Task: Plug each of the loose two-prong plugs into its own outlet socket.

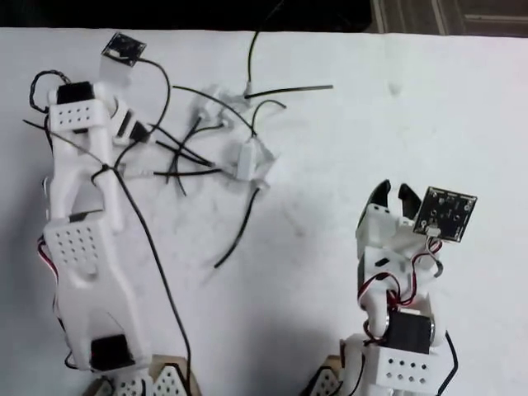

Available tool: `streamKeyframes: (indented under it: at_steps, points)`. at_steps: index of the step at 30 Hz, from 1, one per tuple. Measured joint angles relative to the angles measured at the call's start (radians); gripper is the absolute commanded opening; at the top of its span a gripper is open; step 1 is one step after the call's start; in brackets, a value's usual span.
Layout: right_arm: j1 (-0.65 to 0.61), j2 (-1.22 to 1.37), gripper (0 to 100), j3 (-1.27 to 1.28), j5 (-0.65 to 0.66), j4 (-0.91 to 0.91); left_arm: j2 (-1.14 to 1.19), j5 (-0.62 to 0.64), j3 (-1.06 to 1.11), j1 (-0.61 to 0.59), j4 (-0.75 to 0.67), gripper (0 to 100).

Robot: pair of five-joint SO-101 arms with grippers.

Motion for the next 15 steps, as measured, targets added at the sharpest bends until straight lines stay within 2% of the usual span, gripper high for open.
streamKeyframes:
  at_steps: [5,11,15]
  points:
    - [-0.003,0.000,9.1,0.000,0.000,0.000,0.046,0.025,0.000,0.000,-0.051,29]
    - [-0.002,0.000,9.1,0.000,0.000,0.000,0.064,0.198,0.000,0.000,-0.144,29]
    - [-0.002,0.000,9.1,0.000,0.000,0.000,0.064,0.244,0.000,0.000,-0.193,29]
